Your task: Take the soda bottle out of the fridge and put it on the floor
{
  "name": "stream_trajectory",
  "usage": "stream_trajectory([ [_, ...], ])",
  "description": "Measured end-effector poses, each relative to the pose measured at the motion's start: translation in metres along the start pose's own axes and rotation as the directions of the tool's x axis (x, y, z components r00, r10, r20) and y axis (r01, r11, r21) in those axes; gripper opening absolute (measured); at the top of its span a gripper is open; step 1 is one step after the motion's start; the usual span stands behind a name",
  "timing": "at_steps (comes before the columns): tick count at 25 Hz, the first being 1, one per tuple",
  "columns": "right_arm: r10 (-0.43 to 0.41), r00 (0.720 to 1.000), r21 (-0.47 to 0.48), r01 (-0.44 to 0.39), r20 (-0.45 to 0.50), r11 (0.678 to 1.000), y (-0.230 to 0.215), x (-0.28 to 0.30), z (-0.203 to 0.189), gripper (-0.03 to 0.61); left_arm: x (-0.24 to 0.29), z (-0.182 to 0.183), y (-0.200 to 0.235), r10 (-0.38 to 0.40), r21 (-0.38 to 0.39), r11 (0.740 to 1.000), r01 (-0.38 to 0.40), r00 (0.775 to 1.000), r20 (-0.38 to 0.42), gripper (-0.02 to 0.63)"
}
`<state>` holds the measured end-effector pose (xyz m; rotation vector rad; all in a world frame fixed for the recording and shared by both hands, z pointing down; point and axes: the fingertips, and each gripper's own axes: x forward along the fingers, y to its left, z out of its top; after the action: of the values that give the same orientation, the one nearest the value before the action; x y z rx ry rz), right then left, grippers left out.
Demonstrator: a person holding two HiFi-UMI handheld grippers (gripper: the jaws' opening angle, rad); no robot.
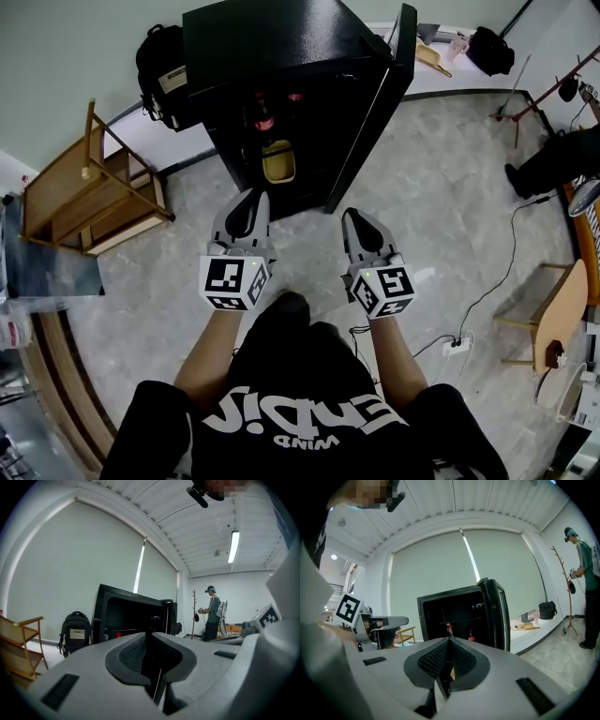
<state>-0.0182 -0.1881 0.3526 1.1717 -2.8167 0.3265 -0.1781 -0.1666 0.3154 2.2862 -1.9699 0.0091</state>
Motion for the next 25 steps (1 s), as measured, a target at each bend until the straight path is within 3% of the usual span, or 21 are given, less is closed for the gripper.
stream_trajectory([
  [3,0.006,1.0,0.007,-0.006,-0.001,1.0,-0.003,-0.001,-0.01,0.023,0.004,-0.008,-0.002,0.009,0.008,1.0,-0.009,1.0,0.006,0.107],
  [9,0.006,1.0,0.006,-0.006,-0.001,1.0,-0.014,-0.001,-0.016,0.023,0.018,-0.015,0.003,0.081,0.016,0.997,-0.081,0.996,0.032,0.362],
  [15,-0.005,1.0,0.013,0.005,-0.01,1.0,-0.022,0.003,-0.02,0.023,0.054,-0.051,0.023,0.12,-0.033,0.992,-0.121,0.992,-0.03,0.382],
  [25,-0.036,0.999,0.028,0.037,-0.035,0.999,-0.042,0.013,-0.037,0.023,0.141,-0.114,0.077,0.216,-0.038,0.975,-0.219,0.973,-0.08,0.382],
])
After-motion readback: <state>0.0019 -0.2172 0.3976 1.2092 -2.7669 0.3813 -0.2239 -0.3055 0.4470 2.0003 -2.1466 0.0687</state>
